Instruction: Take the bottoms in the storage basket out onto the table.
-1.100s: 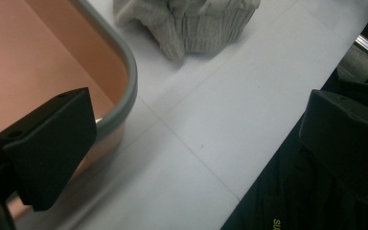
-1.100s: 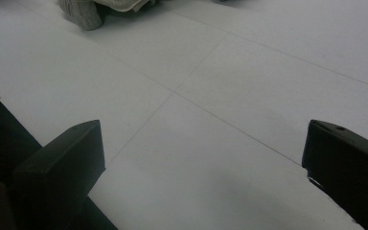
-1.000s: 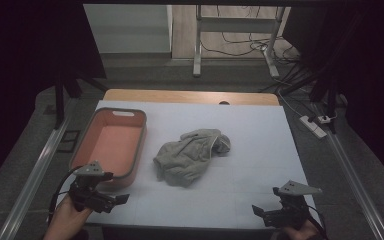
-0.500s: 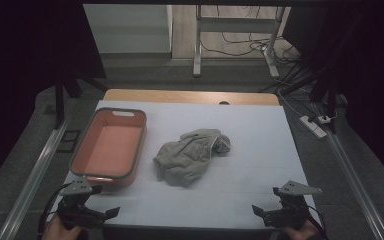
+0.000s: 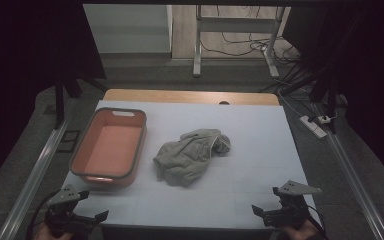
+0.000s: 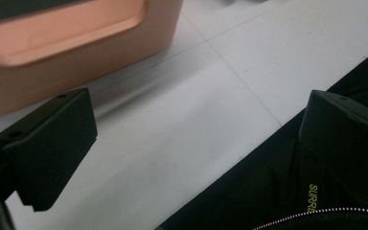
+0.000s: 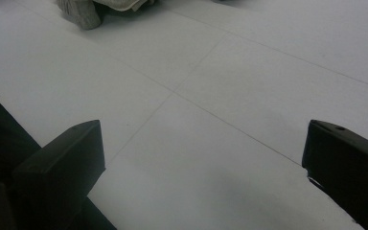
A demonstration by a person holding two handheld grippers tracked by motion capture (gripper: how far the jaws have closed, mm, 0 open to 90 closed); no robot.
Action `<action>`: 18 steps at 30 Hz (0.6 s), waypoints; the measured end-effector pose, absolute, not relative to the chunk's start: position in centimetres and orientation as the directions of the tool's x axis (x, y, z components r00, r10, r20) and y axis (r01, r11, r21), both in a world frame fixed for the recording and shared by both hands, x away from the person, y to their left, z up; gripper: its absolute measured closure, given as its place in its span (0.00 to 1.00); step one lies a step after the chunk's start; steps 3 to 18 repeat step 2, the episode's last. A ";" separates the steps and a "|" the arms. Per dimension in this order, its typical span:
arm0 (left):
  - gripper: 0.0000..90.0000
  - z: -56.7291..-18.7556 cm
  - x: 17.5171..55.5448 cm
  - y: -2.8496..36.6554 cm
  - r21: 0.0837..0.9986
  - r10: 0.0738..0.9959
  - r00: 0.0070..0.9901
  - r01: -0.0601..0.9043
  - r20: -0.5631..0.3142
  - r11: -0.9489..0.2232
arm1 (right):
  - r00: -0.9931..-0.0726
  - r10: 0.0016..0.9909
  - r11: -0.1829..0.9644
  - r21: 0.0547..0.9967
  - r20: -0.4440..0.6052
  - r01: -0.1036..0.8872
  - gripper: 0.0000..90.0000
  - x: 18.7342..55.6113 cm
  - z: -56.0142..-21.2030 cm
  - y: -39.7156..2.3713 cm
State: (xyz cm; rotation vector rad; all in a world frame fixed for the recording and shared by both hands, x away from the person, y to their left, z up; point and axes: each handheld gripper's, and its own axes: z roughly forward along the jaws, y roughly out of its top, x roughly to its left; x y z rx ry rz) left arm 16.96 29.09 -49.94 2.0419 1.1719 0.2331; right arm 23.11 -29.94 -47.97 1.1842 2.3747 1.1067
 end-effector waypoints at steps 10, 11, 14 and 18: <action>0.00 -49.9 17.1 29.0 0.684 0.799 0.565 0.667 -0.205 -0.296 | -0.632 0.770 0.378 0.731 0.093 0.568 0.01 23.1 -48.0 -29.9; 0.00 -49.9 17.1 29.0 0.684 0.799 0.565 0.667 -0.205 -0.296 | -0.632 0.770 0.378 0.731 0.093 0.568 0.01 23.1 -48.0 -29.9; 0.00 -49.9 17.1 29.0 0.684 0.799 0.565 0.667 -0.205 -0.296 | -0.632 0.770 0.378 0.731 0.093 0.568 0.01 23.1 -48.0 -29.9; 0.00 -49.9 17.1 29.0 0.684 0.799 0.565 0.667 -0.205 -0.296 | -0.632 0.770 0.378 0.731 0.093 0.568 0.01 23.1 -48.0 -29.9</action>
